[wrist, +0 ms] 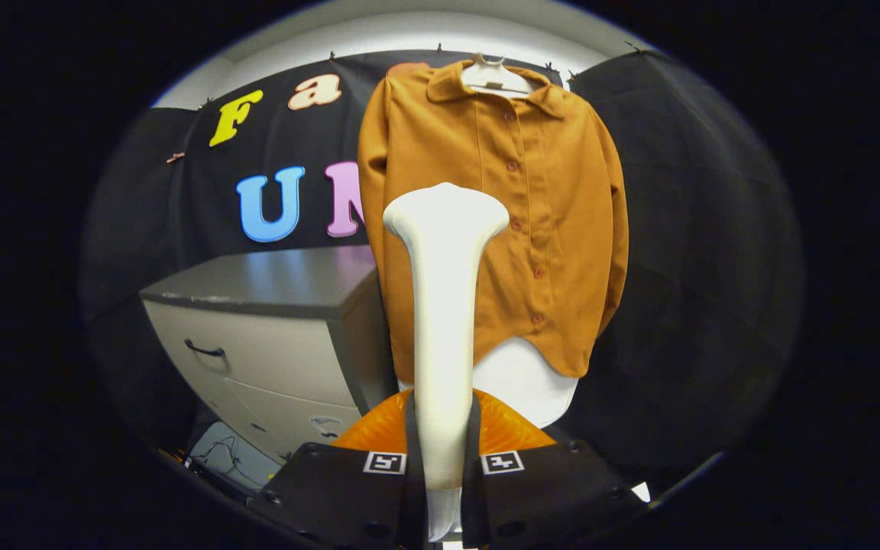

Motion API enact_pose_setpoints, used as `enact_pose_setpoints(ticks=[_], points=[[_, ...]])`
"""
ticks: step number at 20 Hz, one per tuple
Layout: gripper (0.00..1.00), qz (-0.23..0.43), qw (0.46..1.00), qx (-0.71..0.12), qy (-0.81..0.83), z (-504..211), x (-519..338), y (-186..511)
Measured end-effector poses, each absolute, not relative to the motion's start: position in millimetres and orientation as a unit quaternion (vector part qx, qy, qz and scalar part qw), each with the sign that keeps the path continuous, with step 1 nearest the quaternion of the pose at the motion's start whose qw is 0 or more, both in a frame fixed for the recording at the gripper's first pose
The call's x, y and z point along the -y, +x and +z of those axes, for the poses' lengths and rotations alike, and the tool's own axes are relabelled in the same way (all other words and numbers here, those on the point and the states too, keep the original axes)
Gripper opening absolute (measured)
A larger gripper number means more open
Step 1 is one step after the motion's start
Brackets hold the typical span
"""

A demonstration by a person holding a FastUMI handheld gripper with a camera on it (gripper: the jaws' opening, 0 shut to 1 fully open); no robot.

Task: Iron the clothes twice with a garment steamer, once on the left side and once on the right side.

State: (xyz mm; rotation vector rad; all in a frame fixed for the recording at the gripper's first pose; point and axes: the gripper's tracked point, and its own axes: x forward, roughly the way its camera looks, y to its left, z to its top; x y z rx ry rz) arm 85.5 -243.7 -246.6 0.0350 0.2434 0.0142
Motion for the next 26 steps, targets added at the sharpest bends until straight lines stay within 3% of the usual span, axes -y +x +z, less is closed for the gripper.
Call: enact_pose_setpoints(ticks=[7, 12, 19, 26], points=[[0.21, 0.011, 0.999, -0.007, 0.035, -125.0, 268.1, 98.2], [0.2, -0.034, 0.998, 0.034, 0.035, -87.6, 325.0, 127.8], [0.2, -0.084, 0.995, 0.018, 0.047, -98.9, 401.4, 196.3], [0.21, -0.086, 0.995, -0.011, 0.052, -130.2, 423.2, 244.1]])
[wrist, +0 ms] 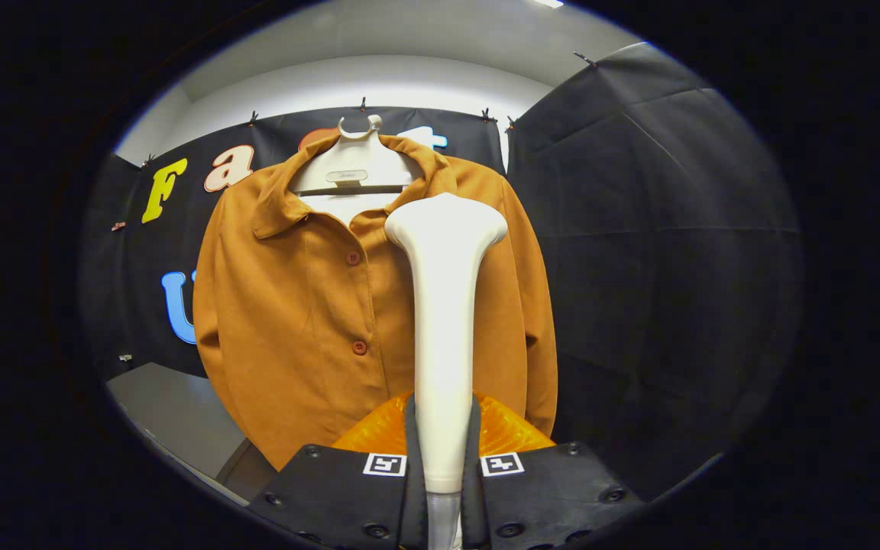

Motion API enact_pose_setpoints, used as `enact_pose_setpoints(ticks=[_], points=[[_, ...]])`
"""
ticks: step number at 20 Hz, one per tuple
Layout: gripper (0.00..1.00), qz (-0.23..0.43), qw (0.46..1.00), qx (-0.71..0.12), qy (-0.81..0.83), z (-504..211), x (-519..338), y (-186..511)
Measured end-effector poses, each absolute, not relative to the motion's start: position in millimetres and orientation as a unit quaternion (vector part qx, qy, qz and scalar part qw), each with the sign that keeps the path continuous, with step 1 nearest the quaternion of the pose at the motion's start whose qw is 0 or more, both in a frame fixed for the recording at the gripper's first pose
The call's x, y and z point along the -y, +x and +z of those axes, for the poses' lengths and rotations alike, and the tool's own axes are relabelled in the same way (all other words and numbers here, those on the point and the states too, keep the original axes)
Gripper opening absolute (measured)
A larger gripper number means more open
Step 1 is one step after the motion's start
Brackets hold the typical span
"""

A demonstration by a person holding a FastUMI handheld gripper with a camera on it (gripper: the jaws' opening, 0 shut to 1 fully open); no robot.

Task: Iron the clothes twice with a garment steamer, once on the left side and once on the right side.

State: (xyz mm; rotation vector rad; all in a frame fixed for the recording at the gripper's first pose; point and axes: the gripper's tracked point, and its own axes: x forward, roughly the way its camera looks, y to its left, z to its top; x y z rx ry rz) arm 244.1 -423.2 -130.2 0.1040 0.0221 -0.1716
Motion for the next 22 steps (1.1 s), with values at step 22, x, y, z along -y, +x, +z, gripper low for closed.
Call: enact_pose_setpoints(ticks=[22], points=[[0.21, -0.113, 0.964, -0.228, 0.076, -377.2, 394.7, 160.3]])
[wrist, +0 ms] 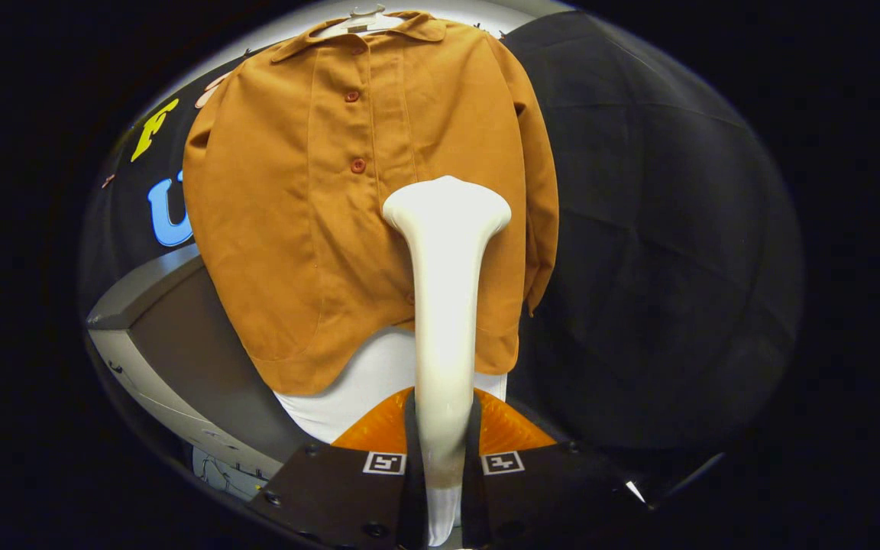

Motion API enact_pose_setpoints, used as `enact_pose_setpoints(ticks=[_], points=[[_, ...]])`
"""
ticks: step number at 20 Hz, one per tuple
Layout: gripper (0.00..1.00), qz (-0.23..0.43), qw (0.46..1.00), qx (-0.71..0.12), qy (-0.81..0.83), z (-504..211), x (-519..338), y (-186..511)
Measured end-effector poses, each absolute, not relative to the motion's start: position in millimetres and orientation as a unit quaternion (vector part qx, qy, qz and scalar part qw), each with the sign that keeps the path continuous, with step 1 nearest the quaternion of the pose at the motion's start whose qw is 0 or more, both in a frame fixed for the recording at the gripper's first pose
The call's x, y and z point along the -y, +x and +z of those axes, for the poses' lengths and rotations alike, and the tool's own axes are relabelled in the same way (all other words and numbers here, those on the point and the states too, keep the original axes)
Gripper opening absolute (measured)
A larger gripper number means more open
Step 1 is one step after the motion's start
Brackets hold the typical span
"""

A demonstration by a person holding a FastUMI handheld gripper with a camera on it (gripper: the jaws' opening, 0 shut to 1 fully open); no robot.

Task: Iron the clothes twice with a garment steamer, once on the left side and once on the right side.

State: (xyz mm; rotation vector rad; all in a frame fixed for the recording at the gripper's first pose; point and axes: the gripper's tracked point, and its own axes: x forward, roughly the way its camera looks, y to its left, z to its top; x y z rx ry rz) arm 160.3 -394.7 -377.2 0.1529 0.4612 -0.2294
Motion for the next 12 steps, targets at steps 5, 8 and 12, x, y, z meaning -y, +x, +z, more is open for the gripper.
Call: enact_pose_setpoints(ticks=[5, 8, 12], points=[[0.21, -0.119, 0.955, -0.262, 0.069, -406.3, 388.0, 137.7], [0.21, -0.118, 0.952, -0.275, 0.067, -418.7, 377.3, 122.8], [0.21, -0.116, 0.951, -0.277, 0.074, -420.2, 359.2, 106.8]])
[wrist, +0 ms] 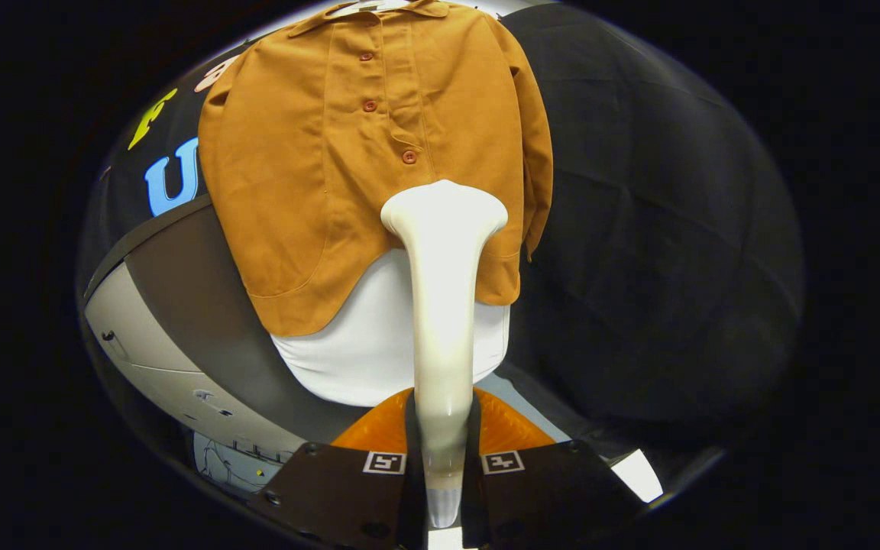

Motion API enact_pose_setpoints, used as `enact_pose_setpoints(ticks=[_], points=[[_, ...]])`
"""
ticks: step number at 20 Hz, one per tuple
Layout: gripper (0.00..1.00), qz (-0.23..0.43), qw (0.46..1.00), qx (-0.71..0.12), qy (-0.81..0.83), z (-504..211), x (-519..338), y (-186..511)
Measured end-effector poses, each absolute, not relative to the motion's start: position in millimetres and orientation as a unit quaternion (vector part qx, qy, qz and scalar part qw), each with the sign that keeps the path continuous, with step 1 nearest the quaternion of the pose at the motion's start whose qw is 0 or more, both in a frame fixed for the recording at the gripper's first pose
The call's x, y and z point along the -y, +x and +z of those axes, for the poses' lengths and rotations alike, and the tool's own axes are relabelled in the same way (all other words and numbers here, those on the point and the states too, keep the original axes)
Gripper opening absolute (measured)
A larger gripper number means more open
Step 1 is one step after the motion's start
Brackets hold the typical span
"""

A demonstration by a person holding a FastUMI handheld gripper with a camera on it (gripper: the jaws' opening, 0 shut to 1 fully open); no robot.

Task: Iron the clothes twice with a garment steamer, once on the left side and once on the right side.

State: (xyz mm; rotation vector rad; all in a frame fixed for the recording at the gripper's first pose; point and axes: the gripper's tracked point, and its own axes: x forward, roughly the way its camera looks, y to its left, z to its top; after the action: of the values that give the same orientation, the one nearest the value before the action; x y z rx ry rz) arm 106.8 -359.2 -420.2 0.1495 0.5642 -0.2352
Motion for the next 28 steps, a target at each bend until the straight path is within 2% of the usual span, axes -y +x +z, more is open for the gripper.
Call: enact_pose_setpoints(ticks=[10, 23, 28], points=[[0.21, -0.109, 0.965, -0.228, 0.072, -361.8, 320.8, 70.2], [0.21, -0.044, 0.996, -0.074, 0.032, -181.9, 241.6, 74.3], [0.2, -0.016, 0.998, -0.04, 0.046, -122.7, 200.8, 86.5]])
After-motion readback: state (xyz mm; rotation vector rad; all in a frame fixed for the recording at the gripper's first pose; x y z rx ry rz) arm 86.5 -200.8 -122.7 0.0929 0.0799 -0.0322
